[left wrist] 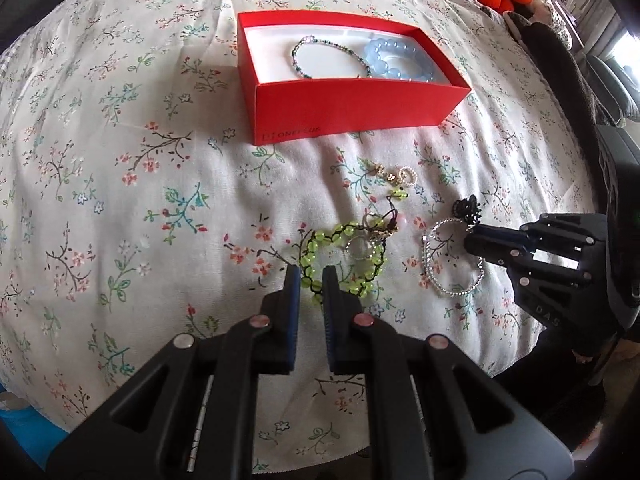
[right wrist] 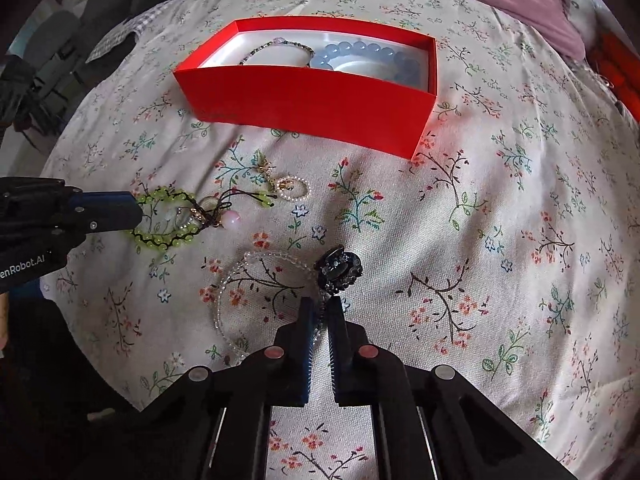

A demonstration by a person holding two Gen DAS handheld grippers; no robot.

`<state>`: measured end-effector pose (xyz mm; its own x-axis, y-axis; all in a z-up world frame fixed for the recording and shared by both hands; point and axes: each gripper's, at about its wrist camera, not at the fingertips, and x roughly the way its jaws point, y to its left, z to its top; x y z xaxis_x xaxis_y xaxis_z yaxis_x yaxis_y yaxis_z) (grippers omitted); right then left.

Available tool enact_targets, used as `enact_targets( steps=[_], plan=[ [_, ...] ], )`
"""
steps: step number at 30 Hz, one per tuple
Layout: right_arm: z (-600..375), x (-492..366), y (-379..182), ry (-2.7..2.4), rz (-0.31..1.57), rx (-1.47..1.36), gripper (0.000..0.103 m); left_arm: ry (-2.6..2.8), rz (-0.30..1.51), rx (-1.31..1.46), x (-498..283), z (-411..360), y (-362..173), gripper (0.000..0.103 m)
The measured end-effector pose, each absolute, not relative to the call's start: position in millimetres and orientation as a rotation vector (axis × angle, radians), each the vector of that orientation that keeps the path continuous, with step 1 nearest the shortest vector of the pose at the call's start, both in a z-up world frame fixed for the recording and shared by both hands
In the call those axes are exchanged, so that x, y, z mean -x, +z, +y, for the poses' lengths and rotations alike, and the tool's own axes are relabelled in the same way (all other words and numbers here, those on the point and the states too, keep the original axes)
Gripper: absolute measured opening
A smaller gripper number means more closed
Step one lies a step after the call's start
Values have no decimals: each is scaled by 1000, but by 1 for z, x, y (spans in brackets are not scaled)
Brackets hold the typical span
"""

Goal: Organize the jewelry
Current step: 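Grasp the green bead bracelet with the left tool while the right tool grasps the clear beaded bracelet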

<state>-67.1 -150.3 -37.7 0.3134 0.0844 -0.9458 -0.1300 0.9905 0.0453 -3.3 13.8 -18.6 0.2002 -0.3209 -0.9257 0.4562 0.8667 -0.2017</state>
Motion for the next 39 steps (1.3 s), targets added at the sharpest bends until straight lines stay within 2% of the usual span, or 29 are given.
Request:
enact_targets(
  steps=[22,23,24,26,28,29,30,35,37,39],
  plan=[
    [-142,54,-4,251,1200,-41,6,-626,1118,-57,3,3,39,12],
    [-145,54,-6,251,1213,-58,8,-630,1108,-49,3,3,43,12],
    [-147,52,-8,246,1231,-71,16,-635,1099,-42,3,4,46,12],
    [-152,51,-12,250,1260,-99,19,-640,1083,-32,3,4,53,12],
    [-154,52,-14,266,1264,-108,34,-644,1073,-26,4,6,56,12],
    [-153,54,-13,273,1261,-100,57,-644,1072,-27,3,6,57,12],
    [-151,56,-12,283,1251,-90,73,-644,1073,-27,3,7,57,12],
    [-131,65,-15,352,1224,-20,72,-630,1082,-27,3,12,53,12],
    [-123,64,-22,351,1236,4,69,-628,1077,-20,3,15,55,12],
    [-117,61,-29,350,1252,12,60,-629,1069,-14,4,17,57,12]
  ],
)
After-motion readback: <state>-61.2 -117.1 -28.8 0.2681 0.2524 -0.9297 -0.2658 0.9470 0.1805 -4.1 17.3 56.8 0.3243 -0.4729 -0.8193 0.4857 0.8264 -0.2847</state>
